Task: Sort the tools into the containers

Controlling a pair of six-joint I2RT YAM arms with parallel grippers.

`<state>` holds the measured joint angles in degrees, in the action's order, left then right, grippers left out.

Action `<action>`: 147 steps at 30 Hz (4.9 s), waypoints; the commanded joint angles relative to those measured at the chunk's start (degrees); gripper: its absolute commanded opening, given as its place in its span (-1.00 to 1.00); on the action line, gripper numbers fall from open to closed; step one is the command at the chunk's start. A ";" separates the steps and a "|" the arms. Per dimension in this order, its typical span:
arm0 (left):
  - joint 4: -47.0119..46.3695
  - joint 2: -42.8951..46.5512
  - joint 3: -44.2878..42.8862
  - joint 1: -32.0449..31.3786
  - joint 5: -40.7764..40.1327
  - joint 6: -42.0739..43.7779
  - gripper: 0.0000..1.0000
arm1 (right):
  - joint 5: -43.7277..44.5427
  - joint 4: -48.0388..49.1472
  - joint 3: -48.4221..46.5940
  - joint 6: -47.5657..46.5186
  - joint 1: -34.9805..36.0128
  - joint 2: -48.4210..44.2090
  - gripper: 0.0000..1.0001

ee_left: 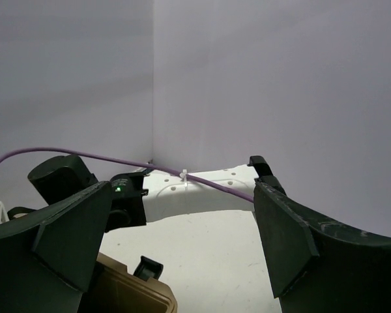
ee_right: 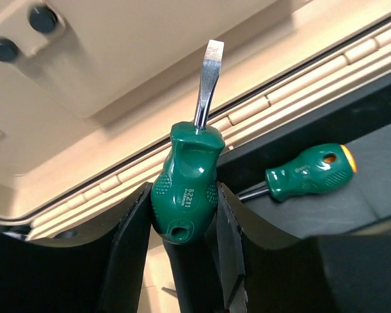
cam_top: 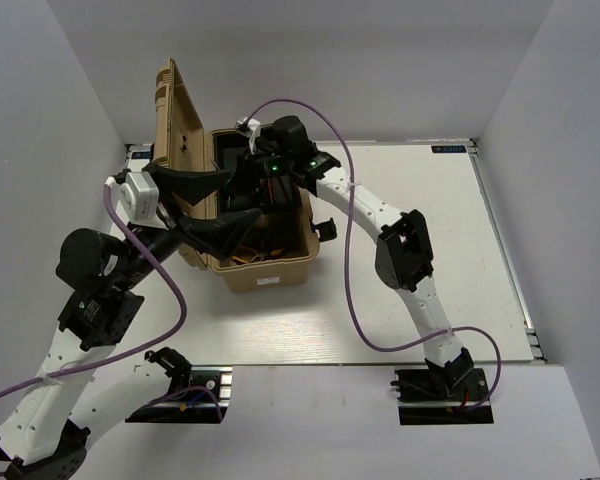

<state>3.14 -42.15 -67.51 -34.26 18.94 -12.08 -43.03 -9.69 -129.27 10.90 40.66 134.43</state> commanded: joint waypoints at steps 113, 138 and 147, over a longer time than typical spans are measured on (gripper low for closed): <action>35.80 2.68 3.61 3.15 -28.96 -4.80 1.00 | 16.04 -23.09 50.97 -11.95 -22.30 -38.21 -1.00; 38.00 19.56 14.33 3.15 -33.09 -11.57 1.00 | 13.14 -9.69 69.72 -1.06 -13.60 -42.66 -1.00; 36.85 20.79 17.06 3.15 -31.16 -13.32 1.00 | 12.97 16.25 80.32 22.99 -10.35 -43.39 -1.00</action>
<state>40.29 -20.97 -50.85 -31.09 -12.93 -24.51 -29.04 -7.42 -48.21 22.31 29.78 88.71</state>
